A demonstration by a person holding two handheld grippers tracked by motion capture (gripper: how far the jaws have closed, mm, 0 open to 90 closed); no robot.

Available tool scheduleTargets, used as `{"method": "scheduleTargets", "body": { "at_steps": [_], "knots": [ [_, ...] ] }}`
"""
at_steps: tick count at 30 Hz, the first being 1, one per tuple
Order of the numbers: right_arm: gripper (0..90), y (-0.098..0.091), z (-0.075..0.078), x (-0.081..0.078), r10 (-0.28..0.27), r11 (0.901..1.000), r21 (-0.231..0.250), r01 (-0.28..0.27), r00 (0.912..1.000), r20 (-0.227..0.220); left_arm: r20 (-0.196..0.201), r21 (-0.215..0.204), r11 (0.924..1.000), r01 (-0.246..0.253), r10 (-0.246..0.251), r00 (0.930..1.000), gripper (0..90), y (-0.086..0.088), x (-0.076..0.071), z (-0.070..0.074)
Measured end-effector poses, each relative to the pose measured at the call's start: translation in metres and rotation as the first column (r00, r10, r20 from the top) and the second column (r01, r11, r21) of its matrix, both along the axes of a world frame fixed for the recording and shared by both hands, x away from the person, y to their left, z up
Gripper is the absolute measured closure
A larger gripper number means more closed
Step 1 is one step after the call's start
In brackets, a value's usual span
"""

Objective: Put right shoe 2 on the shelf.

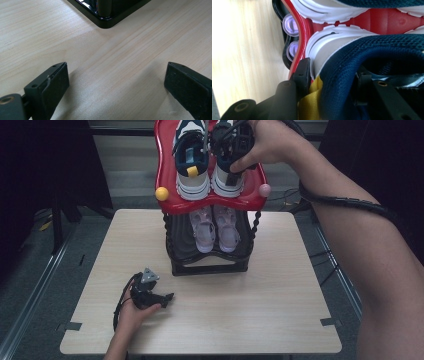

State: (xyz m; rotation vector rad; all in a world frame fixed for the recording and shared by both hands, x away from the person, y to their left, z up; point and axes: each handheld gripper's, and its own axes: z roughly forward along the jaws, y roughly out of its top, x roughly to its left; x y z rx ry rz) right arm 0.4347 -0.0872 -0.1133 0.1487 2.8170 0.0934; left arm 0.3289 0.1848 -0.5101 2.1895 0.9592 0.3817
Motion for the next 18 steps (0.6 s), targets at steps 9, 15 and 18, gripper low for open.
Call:
{"method": "scheduleTargets", "body": {
  "at_steps": [9, 15, 18],
  "knots": [
    [35.5, 0.001, 0.010, -0.001, -0.085, 0.9926, 0.082, 0.089, 0.9951, -0.049, 0.000, 0.000, 1.0000, 0.000, 0.000, 1.0000, 5.4, 0.000, 0.000, 0.000],
    [21.0, -0.001, 0.019, -0.002, -0.105, 0.9907, 0.076, 0.112, 0.9902, -0.091, 0.000, 0.000, 1.0000, 0.000, 0.000, 1.0000, 5.3, 0.000, 0.000, 0.000],
    [18.6, -0.003, 0.024, -0.004, -0.107, 0.9903, 0.078, 0.115, 0.9899, -0.093, 0.000, 0.000, 1.0000, 0.000, 0.000, 1.0000, 5.3, 0.000, 0.000, 0.000]
  ]
}}
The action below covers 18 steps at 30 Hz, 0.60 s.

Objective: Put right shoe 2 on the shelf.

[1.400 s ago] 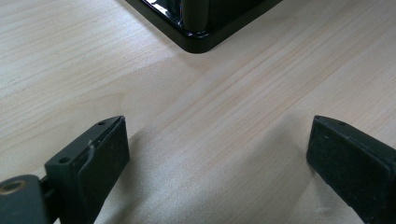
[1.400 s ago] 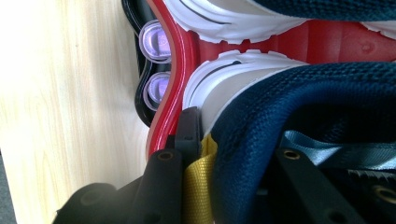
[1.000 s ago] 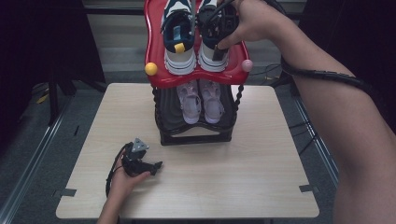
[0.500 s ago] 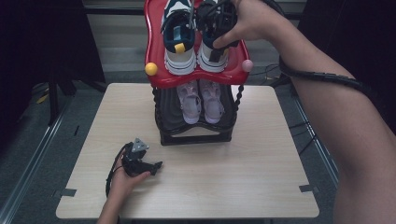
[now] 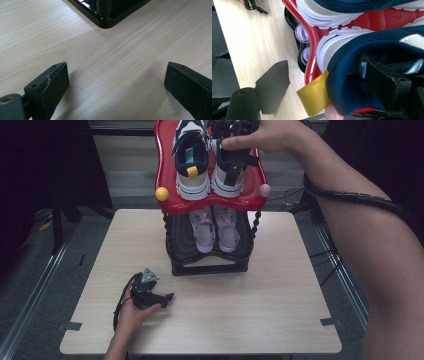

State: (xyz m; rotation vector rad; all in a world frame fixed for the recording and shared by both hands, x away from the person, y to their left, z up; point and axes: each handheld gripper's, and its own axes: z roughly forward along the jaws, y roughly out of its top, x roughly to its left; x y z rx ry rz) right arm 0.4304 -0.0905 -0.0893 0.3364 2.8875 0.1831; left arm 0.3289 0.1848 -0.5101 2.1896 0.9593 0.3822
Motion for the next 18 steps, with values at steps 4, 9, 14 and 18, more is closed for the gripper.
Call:
{"method": "scheduleTargets", "body": {
  "at_steps": [4, 9, 14, 18],
  "knots": [
    [17.9, -0.003, 0.005, -0.002, 0.001, 1.0000, 0.000, -0.001, 1.0000, -0.006, 0.000, 0.000, 1.0000, 0.000, 0.000, 1.0000, 5.3, 0.000, 0.000, 0.000],
    [18.2, -0.008, 0.011, -0.006, -0.005, 0.9995, -0.031, 0.004, 0.9999, -0.013, -0.002, -0.002, 1.0000, -0.001, 0.001, 1.0000, 5.3, 0.000, -0.001, 0.000],
    [18.2, -0.011, 0.022, -0.010, -0.013, 0.9994, -0.033, 0.012, 0.9996, -0.026, -0.002, -0.005, 1.0000, -0.003, 0.003, 1.0000, 5.3, 0.000, -0.001, 0.000],
    [18.7, -0.011, 0.025, -0.013, -0.015, 0.9984, -0.054, 0.013, 0.9991, -0.040, -0.002, -0.005, 1.0000, -0.004, 0.004, 1.0000, 5.3, 0.000, -0.002, 0.000]
  ]
}}
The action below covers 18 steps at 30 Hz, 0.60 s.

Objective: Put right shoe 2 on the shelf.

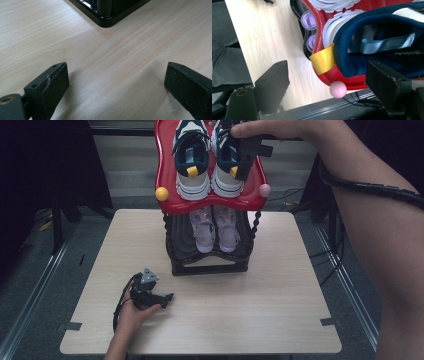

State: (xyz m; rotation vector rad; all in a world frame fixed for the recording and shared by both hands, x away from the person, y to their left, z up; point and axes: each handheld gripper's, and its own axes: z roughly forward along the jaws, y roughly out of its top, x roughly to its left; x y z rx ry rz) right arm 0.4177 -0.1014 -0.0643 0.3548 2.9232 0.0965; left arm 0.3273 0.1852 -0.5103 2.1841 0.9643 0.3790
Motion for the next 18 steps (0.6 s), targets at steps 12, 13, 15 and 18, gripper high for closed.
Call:
{"method": "scheduleTargets", "body": {
  "at_steps": [12, 13, 15, 18],
  "knots": [
    [19.5, -0.008, -0.007, -0.009, -0.035, 0.9983, -0.050, 0.032, 0.9977, -0.058, 0.000, 0.001, 1.0000, 0.000, 0.000, 1.0000, 5.3, 0.000, 0.000, 0.000],
    [19.5, -0.009, -0.007, -0.010, -0.034, 0.9981, -0.052, 0.031, 0.9973, -0.064, 0.000, 0.000, 1.0000, 0.000, 0.000, 1.0000, 5.3, 0.000, 0.000, 0.000],
    [19.5, -0.011, -0.008, -0.013, -0.038, 0.9978, -0.058, 0.034, 0.9966, -0.073, 0.000, 0.000, 1.0000, -0.001, 0.001, 1.0000, 5.3, 0.000, 0.000, 0.000],
    [19.5, -0.015, -0.010, -0.018, -0.035, 0.9965, -0.078, 0.029, 0.9958, -0.084, 0.002, 0.003, 1.0000, -0.001, 0.001, 1.0000, 5.3, 0.000, 0.000, 0.000]
  ]
}}
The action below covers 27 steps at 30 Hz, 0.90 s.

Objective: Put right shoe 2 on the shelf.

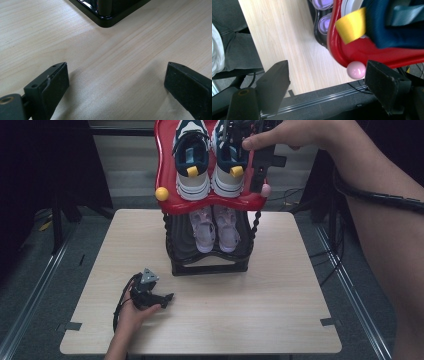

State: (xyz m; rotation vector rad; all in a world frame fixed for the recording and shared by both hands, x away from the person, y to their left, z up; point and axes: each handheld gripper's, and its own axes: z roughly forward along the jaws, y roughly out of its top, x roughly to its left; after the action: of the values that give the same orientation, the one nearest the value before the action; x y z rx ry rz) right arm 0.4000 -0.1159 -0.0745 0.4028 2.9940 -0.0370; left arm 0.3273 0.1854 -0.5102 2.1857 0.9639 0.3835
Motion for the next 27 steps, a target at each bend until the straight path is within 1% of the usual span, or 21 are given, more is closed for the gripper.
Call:
{"method": "scheduleTargets", "body": {
  "at_steps": [3, 5, 7, 10, 13, 17, 18, 21, 22, 25, 27],
  "knots": [
    [19.6, -0.004, -0.002, -0.004, -0.002, 1.0000, -0.003, 0.002, 1.0000, -0.006, 0.000, 0.001, 1.0000, -0.002, 0.002, 1.0000, 5.3, 0.000, 0.000, 0.000],
    [19.7, -0.007, -0.003, -0.007, 0.003, 0.9999, 0.014, -0.003, 0.9998, -0.022, -0.001, -0.002, 1.0000, -0.003, 0.003, 1.0000, 5.3, 0.000, 0.000, 0.000],
    [19.7, -0.011, -0.006, -0.010, 0.006, 1.0000, 0.003, -0.006, 0.9997, -0.024, -0.001, -0.001, 1.0000, -0.003, 0.003, 1.0000, 5.3, 0.000, 0.000, 0.000],
    [19.7, -0.016, -0.010, -0.013, -0.006, 1.0000, -0.008, 0.005, 0.9996, -0.028, -0.001, -0.001, 1.0000, -0.003, 0.003, 1.0000, 5.3, 0.000, 0.000, 0.000],
    [19.7, -0.021, -0.013, -0.017, -0.001, 1.0000, 0.003, 0.001, 0.9994, -0.036, -0.001, -0.001, 1.0000, -0.003, 0.003, 1.0000, 5.3, 0.000, 0.000, 0.000],
    [19.8, -0.030, -0.018, -0.022, -0.011, 0.9999, -0.002, 0.011, 0.9995, -0.028, 0.000, -0.002, 1.0000, -0.006, 0.006, 1.0000, 5.3, 0.000, -0.001, 0.000],
    [19.7, -0.031, -0.020, -0.024, -0.018, 0.9998, -0.008, 0.017, 0.9993, -0.034, -0.002, -0.004, 1.0000, -0.005, 0.005, 1.0000, 5.3, 0.000, -0.001, 0.000],
    [19.8, -0.033, -0.025, -0.030, -0.012, 0.9999, -0.001, 0.012, 0.9990, -0.043, -0.002, 0.000, 1.0000, -0.004, 0.004, 1.0000, 5.3, 0.000, -0.001, 0.000],
    [19.7, -0.034, -0.027, -0.031, -0.007, 0.9999, -0.009, 0.006, 0.9990, -0.044, -0.002, 0.000, 1.0000, -0.004, 0.004, 1.0000, 5.3, 0.000, -0.001, 0.000],
    [19.8, -0.037, -0.032, -0.034, -0.008, 0.9999, -0.009, 0.008, 0.9986, -0.053, -0.002, -0.008, 0.9999, -0.009, 0.009, 1.0000, 5.3, 0.000, -0.001, 0.000],
    [19.9, -0.040, -0.036, -0.035, -0.009, 0.9999, -0.009, 0.009, 0.9984, -0.055, -0.001, -0.006, 0.9999, -0.009, 0.009, 1.0000, 5.3, 0.000, -0.001, 0.000]
  ]
}}
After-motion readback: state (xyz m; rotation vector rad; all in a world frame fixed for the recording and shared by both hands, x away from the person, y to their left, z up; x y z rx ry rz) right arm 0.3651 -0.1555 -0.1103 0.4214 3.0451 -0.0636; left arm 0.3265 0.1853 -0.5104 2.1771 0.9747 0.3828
